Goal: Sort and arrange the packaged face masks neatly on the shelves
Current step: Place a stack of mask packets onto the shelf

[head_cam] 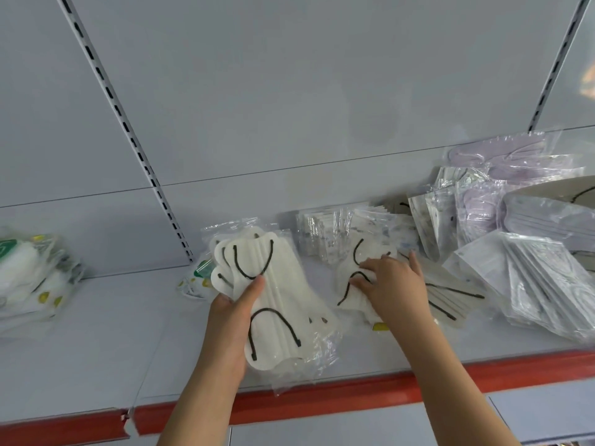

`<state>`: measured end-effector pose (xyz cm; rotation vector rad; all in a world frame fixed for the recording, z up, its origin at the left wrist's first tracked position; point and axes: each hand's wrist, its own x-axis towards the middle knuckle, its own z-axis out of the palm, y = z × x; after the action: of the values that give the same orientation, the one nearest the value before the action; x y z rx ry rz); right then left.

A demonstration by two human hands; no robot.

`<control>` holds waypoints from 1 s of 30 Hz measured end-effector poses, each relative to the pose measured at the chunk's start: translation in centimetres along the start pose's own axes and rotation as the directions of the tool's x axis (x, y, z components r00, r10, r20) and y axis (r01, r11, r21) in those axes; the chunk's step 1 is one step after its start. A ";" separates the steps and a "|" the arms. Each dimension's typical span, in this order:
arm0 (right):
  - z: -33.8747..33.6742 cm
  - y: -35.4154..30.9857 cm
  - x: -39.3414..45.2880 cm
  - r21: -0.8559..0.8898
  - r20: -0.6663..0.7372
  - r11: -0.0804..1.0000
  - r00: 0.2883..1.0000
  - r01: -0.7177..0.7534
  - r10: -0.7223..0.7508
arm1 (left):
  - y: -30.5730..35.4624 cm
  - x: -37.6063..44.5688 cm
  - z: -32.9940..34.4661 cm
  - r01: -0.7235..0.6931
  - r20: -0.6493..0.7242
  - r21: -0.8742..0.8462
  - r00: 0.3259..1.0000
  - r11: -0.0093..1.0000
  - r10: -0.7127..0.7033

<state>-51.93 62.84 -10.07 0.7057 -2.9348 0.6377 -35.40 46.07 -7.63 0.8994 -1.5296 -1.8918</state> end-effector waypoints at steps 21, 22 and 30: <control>-1.3 -4.0 -4.2 0.759 -0.029 0.615 0.954 0.214 -0.298 | 1.8 -0.5 1.5 -0.229 0.103 -0.138 0.964 0.964 0.243; -1.4 -3.9 -4.3 0.774 0.012 0.601 0.945 0.198 -0.327 | 2.0 -0.6 1.5 -0.256 0.136 -0.170 0.950 0.951 0.280; -0.3 -4.0 -5.3 0.883 0.075 0.453 0.913 0.126 -0.401 | 1.4 -0.6 0.6 -0.392 0.351 -0.078 0.850 0.917 0.393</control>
<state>-45.37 61.98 -9.04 1.3762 -2.3836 2.1961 -35.52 46.62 -6.08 0.2031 -1.7580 -1.8107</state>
